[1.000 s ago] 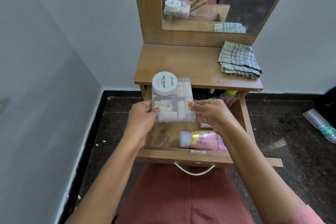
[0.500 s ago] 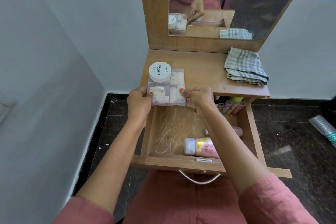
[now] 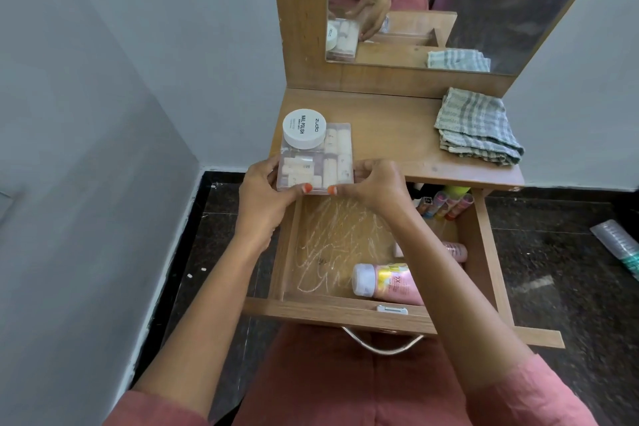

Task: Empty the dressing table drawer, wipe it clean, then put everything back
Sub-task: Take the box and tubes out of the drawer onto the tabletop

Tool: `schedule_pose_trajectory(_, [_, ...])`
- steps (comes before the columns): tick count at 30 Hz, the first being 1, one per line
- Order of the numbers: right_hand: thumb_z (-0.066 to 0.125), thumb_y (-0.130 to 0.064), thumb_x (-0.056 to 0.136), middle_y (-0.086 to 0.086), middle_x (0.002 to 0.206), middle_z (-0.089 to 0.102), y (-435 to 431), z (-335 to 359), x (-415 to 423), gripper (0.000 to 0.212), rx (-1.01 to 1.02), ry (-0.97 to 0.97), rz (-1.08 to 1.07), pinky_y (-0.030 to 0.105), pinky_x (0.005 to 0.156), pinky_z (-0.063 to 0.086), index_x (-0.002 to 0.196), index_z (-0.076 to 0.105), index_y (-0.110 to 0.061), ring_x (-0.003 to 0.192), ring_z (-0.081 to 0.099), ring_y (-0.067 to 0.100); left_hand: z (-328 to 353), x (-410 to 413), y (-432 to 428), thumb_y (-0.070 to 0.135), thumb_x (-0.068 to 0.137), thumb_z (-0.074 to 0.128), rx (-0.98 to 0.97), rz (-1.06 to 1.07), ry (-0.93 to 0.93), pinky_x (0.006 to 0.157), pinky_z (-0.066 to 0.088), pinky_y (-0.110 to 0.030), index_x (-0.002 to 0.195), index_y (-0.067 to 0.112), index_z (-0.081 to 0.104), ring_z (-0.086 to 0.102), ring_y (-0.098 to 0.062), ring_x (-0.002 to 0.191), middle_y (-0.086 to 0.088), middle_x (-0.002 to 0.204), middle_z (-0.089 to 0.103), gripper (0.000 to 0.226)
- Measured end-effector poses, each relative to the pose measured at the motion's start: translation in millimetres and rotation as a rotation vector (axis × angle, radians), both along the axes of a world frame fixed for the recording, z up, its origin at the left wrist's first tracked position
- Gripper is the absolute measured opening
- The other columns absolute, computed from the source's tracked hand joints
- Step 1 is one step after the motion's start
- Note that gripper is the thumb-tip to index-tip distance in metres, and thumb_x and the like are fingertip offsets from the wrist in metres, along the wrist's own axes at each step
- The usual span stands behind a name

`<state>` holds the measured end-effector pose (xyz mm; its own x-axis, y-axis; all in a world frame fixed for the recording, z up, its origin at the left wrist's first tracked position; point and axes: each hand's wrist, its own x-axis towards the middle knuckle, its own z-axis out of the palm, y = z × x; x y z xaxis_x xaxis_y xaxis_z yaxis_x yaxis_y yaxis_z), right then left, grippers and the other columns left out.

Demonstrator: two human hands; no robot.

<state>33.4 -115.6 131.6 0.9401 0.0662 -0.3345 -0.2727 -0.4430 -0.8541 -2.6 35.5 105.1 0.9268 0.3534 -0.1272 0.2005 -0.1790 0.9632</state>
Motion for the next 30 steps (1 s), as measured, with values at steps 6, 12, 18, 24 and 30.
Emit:
schedule_pose_trajectory(6, [0.073, 0.002, 0.072, 0.011, 0.100, 0.071, 6, -5, -4, 0.031, -0.118, -0.146, 0.047, 0.034, 0.074, 0.058, 0.102, 0.064, -0.001, 0.085, 0.067, 0.016, -3, 2, 5, 0.007, 0.070, 0.075, 0.239, -0.046, -0.090, 0.097, 0.048, -0.040, 0.121, 0.014, 0.057, 0.058, -0.016, 0.111, -0.006, 0.120, 0.062, 0.055])
schedule_pose_trajectory(12, [0.064, 0.003, 0.079, 0.009, 0.095, 0.072, 16, -12, 2, 0.021, -0.132, -0.299, 0.014, 0.036, 0.072, 0.058, 0.099, 0.066, -0.001, 0.081, 0.066, 0.015, -1, 14, 7, 0.003, 0.072, 0.072, 0.332, -0.050, -0.119, 0.103, 0.044, -0.036, 0.123, 0.006, 0.056, 0.056, -0.019, 0.115, -0.010, 0.125, 0.060, 0.053])
schedule_pose_trajectory(18, [0.061, 0.004, 0.082, 0.014, 0.101, 0.068, 28, -15, 14, 0.025, -0.135, -0.440, 0.004, 0.032, 0.078, 0.056, 0.106, 0.064, 0.001, 0.091, 0.064, 0.023, 8, 33, 17, 0.005, 0.078, 0.067, 0.440, -0.069, -0.076, 0.092, 0.033, -0.009, 0.123, 0.005, 0.055, 0.050, -0.011, 0.116, -0.009, 0.129, 0.057, 0.047])
schedule_pose_trajectory(24, [0.059, -0.001, 0.086, 0.015, 0.119, 0.061, 34, -13, 34, 0.032, -0.166, -0.440, -0.019, 0.015, 0.077, 0.043, 0.118, 0.058, 0.001, 0.105, 0.059, 0.023, 13, 56, 24, 0.007, 0.080, 0.066, 0.474, -0.100, -0.046, 0.105, 0.036, -0.029, 0.124, 0.007, 0.054, 0.048, -0.022, 0.124, -0.009, 0.132, 0.054, 0.046])
schedule_pose_trajectory(30, [0.059, -0.002, 0.085, 0.013, 0.120, 0.058, 39, -15, 49, 0.035, -0.185, -0.450, -0.022, 0.024, 0.082, 0.046, 0.120, 0.057, -0.002, 0.104, 0.059, 0.024, 13, 73, 30, 0.008, 0.082, 0.064, 0.492, -0.130, -0.027, 0.103, 0.038, -0.030, 0.125, 0.010, 0.054, 0.049, -0.023, 0.123, -0.008, 0.133, 0.054, 0.044])
